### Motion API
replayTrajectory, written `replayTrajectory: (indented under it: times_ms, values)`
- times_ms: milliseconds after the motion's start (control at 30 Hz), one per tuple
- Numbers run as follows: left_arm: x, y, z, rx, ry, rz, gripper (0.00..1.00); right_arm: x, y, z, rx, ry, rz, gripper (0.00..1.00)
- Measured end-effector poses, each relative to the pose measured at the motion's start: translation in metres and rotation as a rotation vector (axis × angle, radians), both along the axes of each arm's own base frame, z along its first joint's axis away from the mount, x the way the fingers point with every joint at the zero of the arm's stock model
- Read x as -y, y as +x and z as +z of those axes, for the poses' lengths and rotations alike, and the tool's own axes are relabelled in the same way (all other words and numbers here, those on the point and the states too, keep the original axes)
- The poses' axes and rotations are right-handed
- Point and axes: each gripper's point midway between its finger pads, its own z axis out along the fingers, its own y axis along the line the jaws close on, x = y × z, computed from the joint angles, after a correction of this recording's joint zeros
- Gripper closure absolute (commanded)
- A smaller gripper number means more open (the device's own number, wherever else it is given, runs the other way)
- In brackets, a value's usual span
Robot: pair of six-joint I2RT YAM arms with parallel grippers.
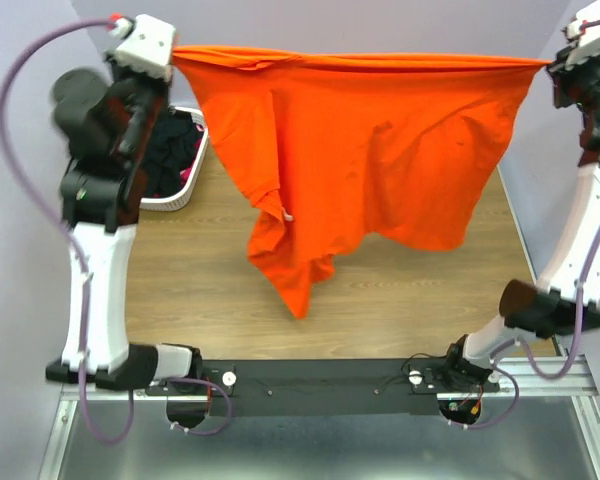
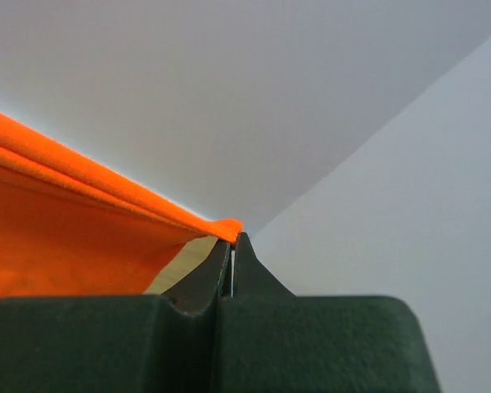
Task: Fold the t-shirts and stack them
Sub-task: Flatten the tshirt out
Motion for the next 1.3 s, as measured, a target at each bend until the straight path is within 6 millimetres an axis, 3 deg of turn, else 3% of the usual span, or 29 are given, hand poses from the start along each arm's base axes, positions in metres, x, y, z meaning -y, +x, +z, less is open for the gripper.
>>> replayTrajectory:
  times_ms: [133,200,233,367,467,667,733,800,833,933,1033,1067,1100,1133,1233,1300]
  values:
    - [0.014,0.072,-0.049,-0.147,0.024,-0.017,1.00,0.010,0.053,-0.058,-0.138,0.052,0.008,0.99]
    - [0.019,0.107,-0.057,-0.167,0.027,-0.019,1.00,0.015,0.078,-0.077,-0.180,0.067,-0.007,0.99]
    - [0.022,0.124,-0.064,-0.185,0.028,-0.019,1.00,0.016,0.084,-0.077,-0.176,0.066,-0.013,1.00]
    - [0.032,0.173,-0.035,-0.078,0.010,-0.019,1.00,0.027,0.121,-0.064,-0.099,0.042,-0.086,0.99]
    - [0.038,0.182,-0.024,-0.010,0.001,-0.009,1.00,0.036,0.129,-0.045,-0.015,0.032,-0.156,0.99]
    - [0.041,0.157,0.010,0.141,0.002,-0.008,1.00,0.041,0.125,0.002,0.156,0.015,-0.199,0.99]
    - [0.039,0.148,0.010,0.162,0.017,-0.003,1.00,0.037,0.124,-0.003,0.152,0.015,-0.193,0.99]
    - [0.038,0.146,-0.002,0.144,0.033,0.002,1.00,0.032,0.130,-0.030,0.102,0.019,-0.180,0.99]
    - [0.038,0.149,-0.016,0.121,0.045,0.006,1.00,0.029,0.130,-0.045,0.068,0.021,-0.174,1.00]
    - [0.040,0.165,-0.080,0.008,0.084,0.009,1.00,0.019,0.143,-0.123,-0.096,0.000,-0.147,0.99]
    - [0.041,0.188,-0.199,-0.230,0.150,0.008,1.00,0.013,0.147,-0.235,-0.322,-0.026,-0.110,0.99]
    - [0.041,0.191,-0.244,-0.328,0.178,0.005,1.00,0.012,0.142,-0.279,-0.412,-0.038,-0.096,0.99]
    - [0.040,0.191,-0.288,-0.431,0.208,0.003,1.00,0.011,0.136,-0.309,-0.478,-0.042,-0.083,0.99]
    - [0.039,0.190,-0.316,-0.492,0.226,0.000,1.00,0.008,0.124,-0.346,-0.565,-0.046,-0.067,0.99]
    - [0.029,0.169,-0.395,-0.693,0.293,-0.009,1.00,0.002,0.097,-0.402,-0.717,-0.060,-0.024,1.00]
    - [0.024,0.164,-0.406,-0.734,0.314,-0.011,1.00,0.000,0.090,-0.409,-0.748,-0.070,-0.004,1.00]
